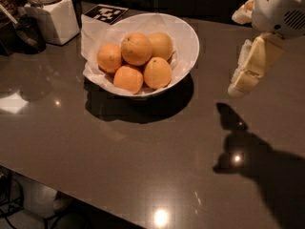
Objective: Pick orange from white bowl
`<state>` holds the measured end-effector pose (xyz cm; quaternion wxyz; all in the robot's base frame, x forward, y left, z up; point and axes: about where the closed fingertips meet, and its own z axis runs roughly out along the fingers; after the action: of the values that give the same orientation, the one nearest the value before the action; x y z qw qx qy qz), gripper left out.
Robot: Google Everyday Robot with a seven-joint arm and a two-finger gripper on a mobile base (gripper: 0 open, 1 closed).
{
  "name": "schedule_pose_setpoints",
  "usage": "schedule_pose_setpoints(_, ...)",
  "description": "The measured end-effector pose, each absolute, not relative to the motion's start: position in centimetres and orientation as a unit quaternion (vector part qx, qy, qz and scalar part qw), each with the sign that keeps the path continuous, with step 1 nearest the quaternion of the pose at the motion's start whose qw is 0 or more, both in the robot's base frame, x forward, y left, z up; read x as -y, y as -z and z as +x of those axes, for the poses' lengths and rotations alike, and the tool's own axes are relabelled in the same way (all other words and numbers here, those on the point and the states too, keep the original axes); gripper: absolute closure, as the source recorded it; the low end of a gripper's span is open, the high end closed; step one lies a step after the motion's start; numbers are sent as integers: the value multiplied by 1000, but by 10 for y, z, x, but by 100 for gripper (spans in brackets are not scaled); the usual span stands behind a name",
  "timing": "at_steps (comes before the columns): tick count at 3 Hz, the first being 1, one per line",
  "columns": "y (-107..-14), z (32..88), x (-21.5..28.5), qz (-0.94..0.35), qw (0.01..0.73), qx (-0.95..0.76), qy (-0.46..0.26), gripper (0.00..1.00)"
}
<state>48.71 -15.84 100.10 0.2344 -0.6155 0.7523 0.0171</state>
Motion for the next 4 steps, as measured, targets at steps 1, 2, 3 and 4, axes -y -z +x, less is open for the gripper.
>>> schedule_pose_setpoints(1,-1005,505,129,-641,234,-731,-10,0)
schedule_pose_setpoints(2,-1006,530,94,-675,220,-705,-10,0)
schedule_pose_setpoints(3,-1004,544,66,-700,206,-683,-23,0)
schedule_pose_setpoints(4,-1005,545,61,-703,207,-680,-25,0)
